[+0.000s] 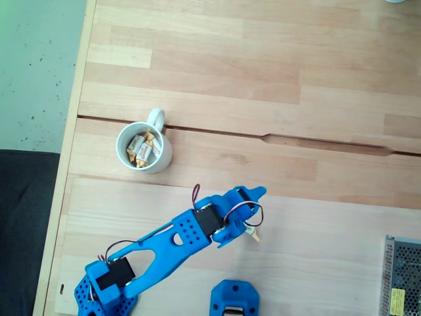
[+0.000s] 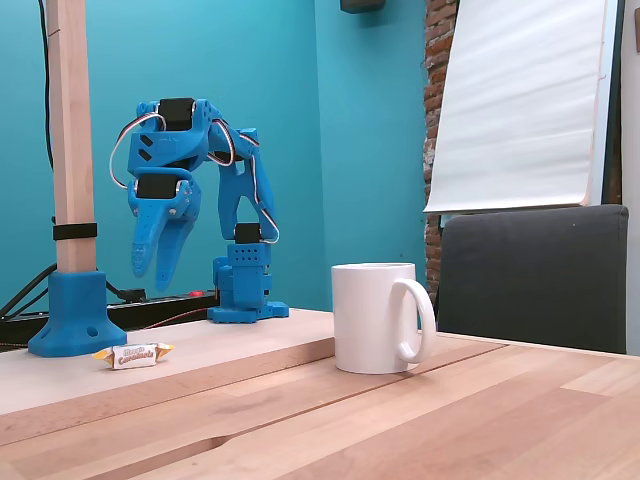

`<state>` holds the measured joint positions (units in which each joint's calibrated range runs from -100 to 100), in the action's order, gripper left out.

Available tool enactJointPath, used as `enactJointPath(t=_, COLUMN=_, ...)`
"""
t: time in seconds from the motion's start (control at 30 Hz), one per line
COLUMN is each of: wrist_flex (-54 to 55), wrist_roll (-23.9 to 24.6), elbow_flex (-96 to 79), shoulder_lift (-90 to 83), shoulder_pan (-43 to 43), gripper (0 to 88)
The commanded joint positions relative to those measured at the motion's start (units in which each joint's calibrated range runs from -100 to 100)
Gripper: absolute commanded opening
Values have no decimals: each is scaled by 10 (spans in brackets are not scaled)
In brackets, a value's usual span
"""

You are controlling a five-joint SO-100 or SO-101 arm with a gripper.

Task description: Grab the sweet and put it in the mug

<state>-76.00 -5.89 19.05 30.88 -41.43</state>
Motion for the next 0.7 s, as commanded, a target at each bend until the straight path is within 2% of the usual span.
enactJointPath(t=0.0, wrist_flex=4, wrist_roll=1, elbow_flex=4, shoulder_lift=-9, shoulder_pan=2, gripper=286)
enactJointPath(t=0.53, wrist_flex=-5, wrist_roll=-3, elbow_flex=-1, shoulder_lift=44, shoulder_pan=2, gripper=286)
enactJointPath(t=0.67, wrist_flex=-42, wrist_roll=-4, elbow_flex=1, shoulder_lift=44, shoulder_pan=2, gripper=286)
